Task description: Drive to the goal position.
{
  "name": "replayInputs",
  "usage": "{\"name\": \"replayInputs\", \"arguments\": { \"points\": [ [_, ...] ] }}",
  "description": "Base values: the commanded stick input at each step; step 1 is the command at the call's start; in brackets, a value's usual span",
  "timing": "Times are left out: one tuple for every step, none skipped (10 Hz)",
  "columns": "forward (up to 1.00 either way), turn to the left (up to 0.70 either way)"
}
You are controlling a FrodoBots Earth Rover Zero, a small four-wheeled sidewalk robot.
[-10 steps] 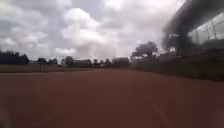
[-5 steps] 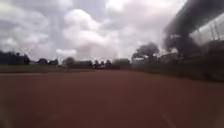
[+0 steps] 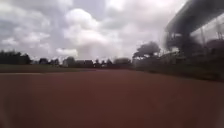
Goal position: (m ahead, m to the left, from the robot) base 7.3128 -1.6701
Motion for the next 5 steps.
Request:
{"name": "replayInputs", "arguments": {
  "points": [
    [0.7,0.0],
    [0.7,0.0],
    [0.7,0.0],
    [0.7,0.0],
    [0.7,0.0]
  ]
}}
